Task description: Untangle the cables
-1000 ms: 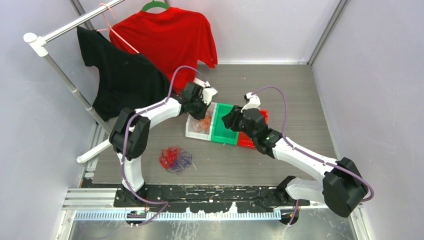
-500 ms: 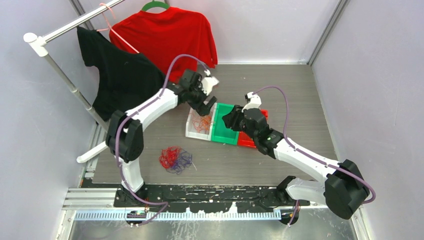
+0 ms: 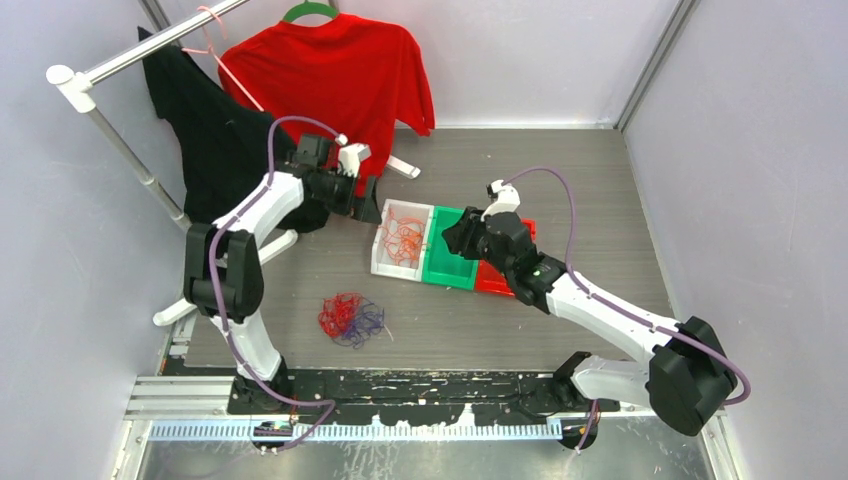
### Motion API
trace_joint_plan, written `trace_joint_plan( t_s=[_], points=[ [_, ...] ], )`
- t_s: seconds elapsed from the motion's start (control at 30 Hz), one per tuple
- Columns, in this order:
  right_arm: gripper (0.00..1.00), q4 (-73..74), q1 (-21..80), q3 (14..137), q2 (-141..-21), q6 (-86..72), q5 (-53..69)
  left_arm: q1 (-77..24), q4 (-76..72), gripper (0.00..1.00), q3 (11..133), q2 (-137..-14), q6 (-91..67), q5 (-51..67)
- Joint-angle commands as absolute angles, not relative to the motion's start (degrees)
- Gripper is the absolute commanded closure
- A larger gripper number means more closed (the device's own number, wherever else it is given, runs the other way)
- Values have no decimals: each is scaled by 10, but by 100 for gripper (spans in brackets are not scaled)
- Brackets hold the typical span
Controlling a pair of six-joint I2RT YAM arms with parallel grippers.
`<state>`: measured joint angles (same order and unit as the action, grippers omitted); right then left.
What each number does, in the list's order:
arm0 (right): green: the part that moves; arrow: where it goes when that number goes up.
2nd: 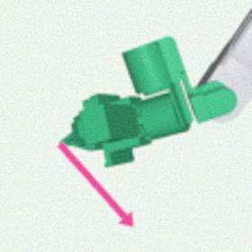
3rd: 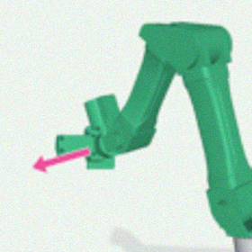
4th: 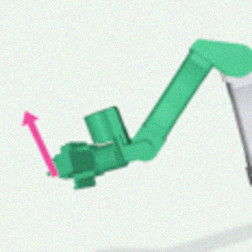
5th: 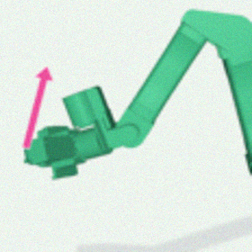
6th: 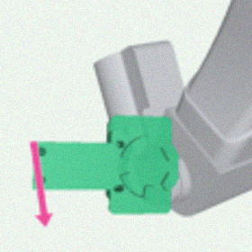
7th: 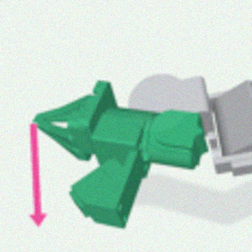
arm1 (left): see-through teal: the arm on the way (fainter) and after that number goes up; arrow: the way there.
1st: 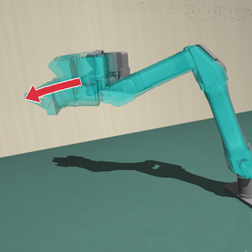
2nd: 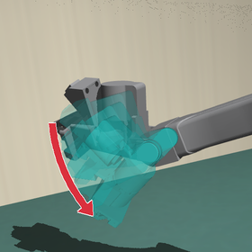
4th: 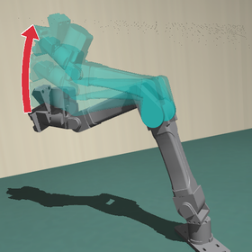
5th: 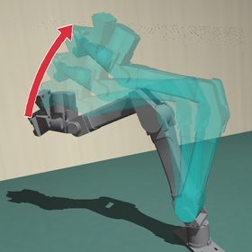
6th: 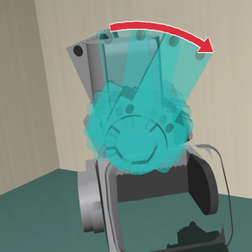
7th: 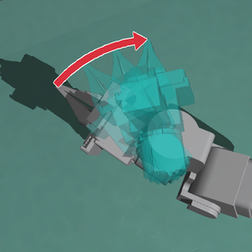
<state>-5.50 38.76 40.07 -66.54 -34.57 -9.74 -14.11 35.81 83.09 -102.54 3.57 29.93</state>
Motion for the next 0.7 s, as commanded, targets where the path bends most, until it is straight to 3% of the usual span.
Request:
trace_joint_plan(
  t_s=[0.0,0.33,0.67],
  points=[
    [52,-59,388,430,-669,-340,-95,-128,298,10,790,-1057,-46,405],
    [53,-56,389,433,-678,-341,-94,-102,62,18,705,-1107,-267,514],
    [53,-59,389,429,-681,-340,-97,-89,-57,38,683,-1105,-358,520]
  ],
)
